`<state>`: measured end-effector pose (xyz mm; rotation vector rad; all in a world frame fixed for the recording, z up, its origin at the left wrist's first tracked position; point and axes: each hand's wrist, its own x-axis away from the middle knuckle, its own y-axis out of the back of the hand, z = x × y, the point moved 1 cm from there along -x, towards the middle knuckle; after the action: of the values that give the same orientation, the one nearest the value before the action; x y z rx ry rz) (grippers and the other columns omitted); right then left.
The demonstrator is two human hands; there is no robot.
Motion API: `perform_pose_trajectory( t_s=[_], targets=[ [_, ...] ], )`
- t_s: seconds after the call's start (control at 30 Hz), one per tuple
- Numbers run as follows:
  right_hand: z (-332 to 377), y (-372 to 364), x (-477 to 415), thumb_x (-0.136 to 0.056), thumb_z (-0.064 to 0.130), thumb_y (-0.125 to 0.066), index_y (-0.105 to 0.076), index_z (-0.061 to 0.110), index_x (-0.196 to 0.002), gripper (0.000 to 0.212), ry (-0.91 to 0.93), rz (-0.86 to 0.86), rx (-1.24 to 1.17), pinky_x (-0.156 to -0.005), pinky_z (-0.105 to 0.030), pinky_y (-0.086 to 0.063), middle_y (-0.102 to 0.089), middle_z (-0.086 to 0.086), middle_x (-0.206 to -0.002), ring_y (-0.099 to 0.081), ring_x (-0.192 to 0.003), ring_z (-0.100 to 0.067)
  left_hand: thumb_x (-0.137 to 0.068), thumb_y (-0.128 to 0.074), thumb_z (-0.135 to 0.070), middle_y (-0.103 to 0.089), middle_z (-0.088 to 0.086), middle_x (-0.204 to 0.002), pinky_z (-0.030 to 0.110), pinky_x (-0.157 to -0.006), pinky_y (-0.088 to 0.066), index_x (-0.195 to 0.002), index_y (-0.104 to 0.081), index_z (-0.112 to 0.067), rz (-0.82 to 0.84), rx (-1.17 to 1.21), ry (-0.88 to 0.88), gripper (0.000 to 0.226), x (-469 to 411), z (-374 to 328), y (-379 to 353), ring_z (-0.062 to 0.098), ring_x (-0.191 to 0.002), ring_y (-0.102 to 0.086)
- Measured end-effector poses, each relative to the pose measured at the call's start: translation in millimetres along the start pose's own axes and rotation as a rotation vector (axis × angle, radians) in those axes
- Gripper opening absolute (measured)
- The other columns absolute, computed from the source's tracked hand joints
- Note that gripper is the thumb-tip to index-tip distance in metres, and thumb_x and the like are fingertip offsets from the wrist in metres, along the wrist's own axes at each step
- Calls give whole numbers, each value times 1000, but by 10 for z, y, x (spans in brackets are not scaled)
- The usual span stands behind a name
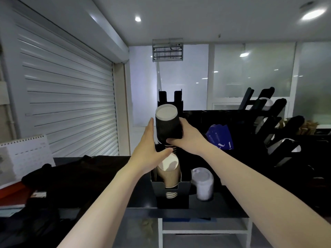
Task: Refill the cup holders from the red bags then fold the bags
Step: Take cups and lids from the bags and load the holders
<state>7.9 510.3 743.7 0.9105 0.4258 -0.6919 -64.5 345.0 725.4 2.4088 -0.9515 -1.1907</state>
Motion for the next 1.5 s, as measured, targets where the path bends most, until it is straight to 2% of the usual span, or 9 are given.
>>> perform_pose_trajectory(
  t_s=[0.1, 0.3, 0.47, 0.7, 0.83, 0.93, 1.07, 1.27, 1.5],
  targets=[
    [103, 43, -19, -68, 22, -79, -25, 33, -144, 94, 78, -36, -60, -94, -19, -38, -46, 26, -118, -47, -116, -3, -78, -64, -22, -26, -64, -106, -8, -72, -32, -133, 2, -64, 60, 18, -23, 96, -68, 0, -22, -39, -93, -32],
    [184, 136, -95, -70, 24, -80, -27, 43, -143, 92, 135, -161, -142, -98, -6, -32, -37, 42, -124, -39, -113, 20, -80, -54, -12, -39, -20, -114, 4, -55, -39, -149, -5, -39, 149, -90, 112, 89, -93, 104, -82, -19, -75, -45],
    [178, 159, -184, -66, 26, -84, -41, 35, -135, 81, 126, -211, -35, -87, -9, -31, -48, 28, -116, -45, -110, 0, -82, -52, -12, -47, -5, -141, 21, -80, -38, -146, -25, -23, 123, -67, 179, 70, -93, 167, -88, 6, -106, -45],
    [32, 99, -140, -62, 33, -84, -39, 42, -127, 80, 64, -183, -49, -77, 1, -33, -48, 32, -110, -48, -96, 16, -76, -50, -23, -48, -8, -142, 11, -70, -34, -145, -27, -27, 126, -71, 163, 73, -82, 188, -97, 4, -105, -45],
    [-92, -75, -90, -65, 25, -84, -38, 27, -137, 86, 77, 21, 125, -96, -21, -37, -50, 10, -131, -48, -121, -14, -66, -45, -28, -39, -8, -149, 23, -88, -32, -148, -22, -31, 120, -49, 187, 85, -65, 198, -111, 10, -127, -43],
    [-135, -121, -90, -76, 32, -75, -39, 20, -144, 77, 63, 108, 344, -112, -36, -30, -31, 0, -153, -30, -138, -23, -65, -44, -28, -35, -11, -151, 23, -91, -29, -146, -23, -33, 131, -39, 191, 83, -64, 206, -97, 11, -137, -34],
    [-118, -63, -76, -85, 40, -61, -33, 23, -147, 70, 16, 128, 496, -106, -48, -36, -26, -6, -154, -26, -137, -31, -81, -46, -21, -26, -13, -154, 22, -95, -25, -150, -14, -34, 142, -23, 192, 76, -18, 218, -135, 8, -137, -28],
    [-84, 18, 328, -87, 32, -66, -24, 20, -151, 77, 61, 32, 228, -116, -34, -24, -31, 0, -154, -27, -140, -16, -93, -47, -17, -13, -13, -157, 14, -105, -9, -151, -10, -31, 156, -85, 93, 71, 178, 152, -138, -11, -130, -9],
    [139, 171, 1042, -93, 33, -58, -29, 26, -149, 63, 133, 19, 251, -112, -18, -12, -29, 11, -154, -13, -139, 4, -95, -49, -29, -4, -22, -151, 19, -111, -6, -151, -11, -32, 77, -224, -135, 68, 521, -100, -98, -5, -140, 1]
  ],
)
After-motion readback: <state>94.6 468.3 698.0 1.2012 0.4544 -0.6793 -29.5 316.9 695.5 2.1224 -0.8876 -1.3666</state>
